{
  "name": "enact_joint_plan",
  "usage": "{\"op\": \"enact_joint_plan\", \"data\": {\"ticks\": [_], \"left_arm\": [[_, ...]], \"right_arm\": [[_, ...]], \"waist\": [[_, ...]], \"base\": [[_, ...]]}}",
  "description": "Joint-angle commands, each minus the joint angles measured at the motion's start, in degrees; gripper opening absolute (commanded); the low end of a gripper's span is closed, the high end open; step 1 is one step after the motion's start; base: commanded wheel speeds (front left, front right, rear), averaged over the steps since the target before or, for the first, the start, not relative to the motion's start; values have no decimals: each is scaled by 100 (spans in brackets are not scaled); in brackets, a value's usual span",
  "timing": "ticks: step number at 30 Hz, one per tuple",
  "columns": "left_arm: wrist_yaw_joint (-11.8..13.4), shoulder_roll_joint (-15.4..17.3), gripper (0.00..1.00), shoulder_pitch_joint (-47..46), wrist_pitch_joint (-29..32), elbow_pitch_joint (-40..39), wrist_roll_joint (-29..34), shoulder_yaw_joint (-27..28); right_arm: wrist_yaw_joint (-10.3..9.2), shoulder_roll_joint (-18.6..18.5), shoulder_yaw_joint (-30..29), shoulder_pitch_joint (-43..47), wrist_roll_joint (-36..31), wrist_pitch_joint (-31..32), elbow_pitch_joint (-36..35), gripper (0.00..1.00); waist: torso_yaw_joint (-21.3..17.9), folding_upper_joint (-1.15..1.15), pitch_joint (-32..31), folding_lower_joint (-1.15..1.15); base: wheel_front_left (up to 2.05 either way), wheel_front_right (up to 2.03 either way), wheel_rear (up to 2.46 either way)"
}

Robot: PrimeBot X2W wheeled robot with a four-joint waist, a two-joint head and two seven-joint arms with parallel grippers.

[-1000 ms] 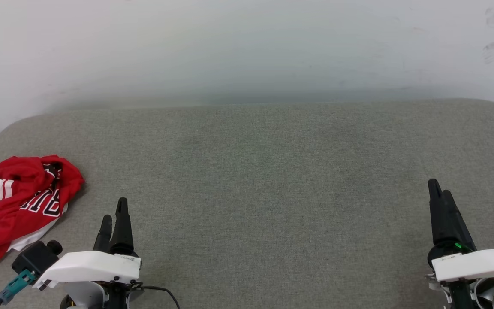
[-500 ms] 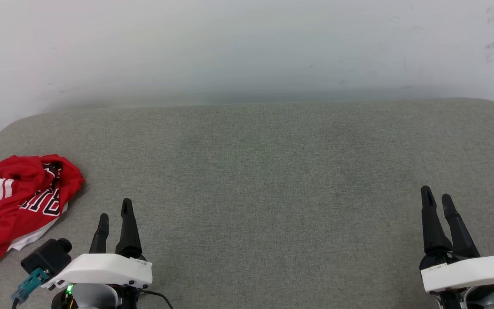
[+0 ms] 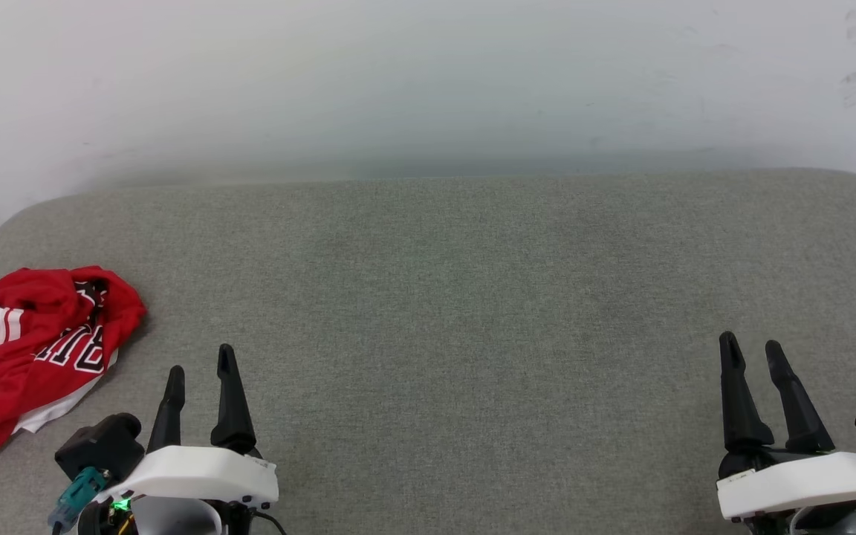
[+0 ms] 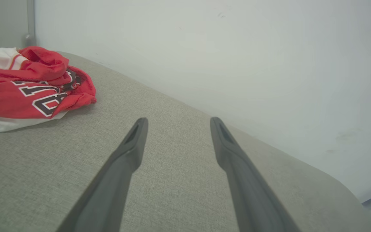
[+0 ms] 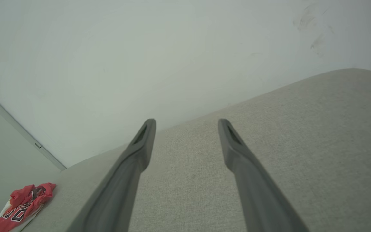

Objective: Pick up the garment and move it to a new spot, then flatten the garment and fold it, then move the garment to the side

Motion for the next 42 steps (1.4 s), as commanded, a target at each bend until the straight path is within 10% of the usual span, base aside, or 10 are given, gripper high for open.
{"op": "enact_joint_plan", "data": {"ticks": [1, 42], "left_arm": [[35, 13, 100, 11, -54, -81, 143, -2], [-32, 13, 100, 325, -574, -226, 2042, -342]], "right_arm": [[2, 2, 11, -15, -128, -52, -84, 100], [1, 9, 106, 299, -1888, -573, -357, 100]], "waist": [[2, 0, 0, 0], [51, 0, 27, 0]], "base": [[0, 0, 0], [0, 0, 0]]}}
